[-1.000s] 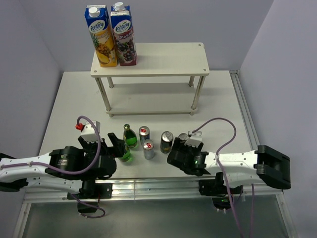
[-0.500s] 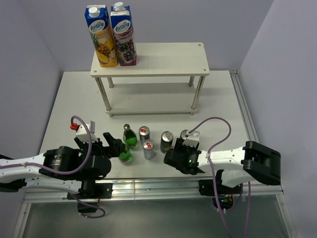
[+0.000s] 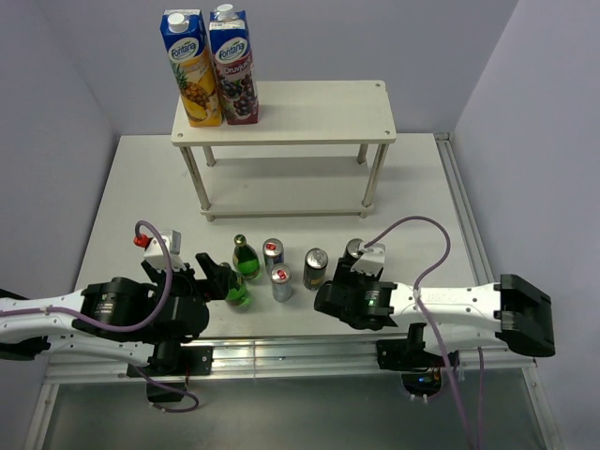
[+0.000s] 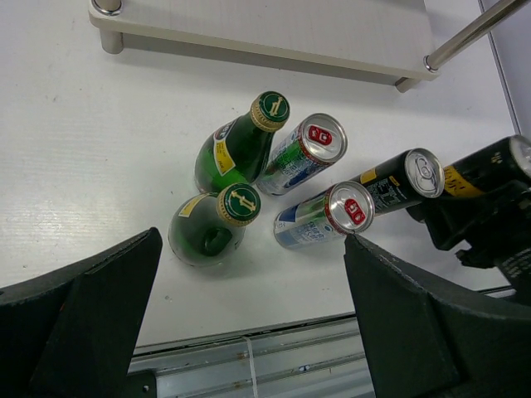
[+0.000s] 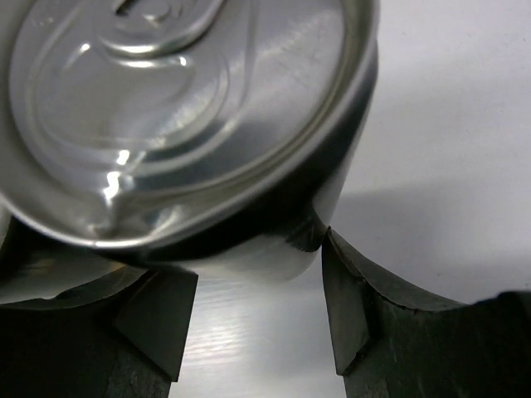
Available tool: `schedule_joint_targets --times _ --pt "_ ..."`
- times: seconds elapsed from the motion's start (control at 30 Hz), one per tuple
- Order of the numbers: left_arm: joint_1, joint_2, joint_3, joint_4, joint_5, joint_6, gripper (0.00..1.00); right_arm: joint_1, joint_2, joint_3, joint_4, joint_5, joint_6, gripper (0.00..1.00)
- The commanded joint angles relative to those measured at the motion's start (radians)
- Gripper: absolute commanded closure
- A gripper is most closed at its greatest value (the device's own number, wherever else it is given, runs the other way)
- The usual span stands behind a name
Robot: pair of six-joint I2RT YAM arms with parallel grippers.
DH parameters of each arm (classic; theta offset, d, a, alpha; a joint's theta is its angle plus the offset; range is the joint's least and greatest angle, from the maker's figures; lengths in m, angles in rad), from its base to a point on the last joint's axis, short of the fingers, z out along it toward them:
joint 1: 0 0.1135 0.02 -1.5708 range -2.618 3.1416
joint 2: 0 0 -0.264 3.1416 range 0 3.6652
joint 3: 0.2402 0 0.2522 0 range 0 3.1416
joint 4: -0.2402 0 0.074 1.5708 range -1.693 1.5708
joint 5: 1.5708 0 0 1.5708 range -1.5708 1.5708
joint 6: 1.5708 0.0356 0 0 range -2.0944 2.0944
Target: Place and organize the beverage onto the shelf
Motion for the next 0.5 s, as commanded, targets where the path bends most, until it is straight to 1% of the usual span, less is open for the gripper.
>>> schedule_joint_targets --times 0.0,0.13,0.27,0.37,0.4,0.43,0.47 --pt "-0.009 0.009 0.001 -0.03 -0.021 -0.002 0.01 0.016 -0.089 0.111 -0.069 0.128 -0.009 1.0" --pt "-0.012 0.0 -0.002 -0.03 -0.021 -0.004 0.01 0.016 -0.134 0.213 -0.102 0.181 -0.13 1.0" --pt "-0.019 -0.019 -0.003 -0.03 -0.019 -0.007 0.01 0.013 -0.131 0.339 -0.074 0.218 -0.276 1.0" --pt "-0.023 -0.026 -0.003 -0.03 -0.019 -0.008 0.01 -0.005 -0.119 0.41 -0.018 0.217 -0.409 1.0" --pt "-0.025 -0.025 -0.005 -0.03 -0.019 -0.01 0.01 -0.011 -0.117 0.428 0.036 0.212 -0.456 1.0" --pt "-0.026 -0.025 -0.006 -0.03 -0.019 -0.01 0.01 -0.022 -0.114 0.465 0.061 0.208 -0.545 1.0" --pt "-0.028 -0.023 -0.006 -0.03 -0.019 -0.01 0.01 -0.046 -0.113 0.482 0.093 0.185 -0.6 1.0"
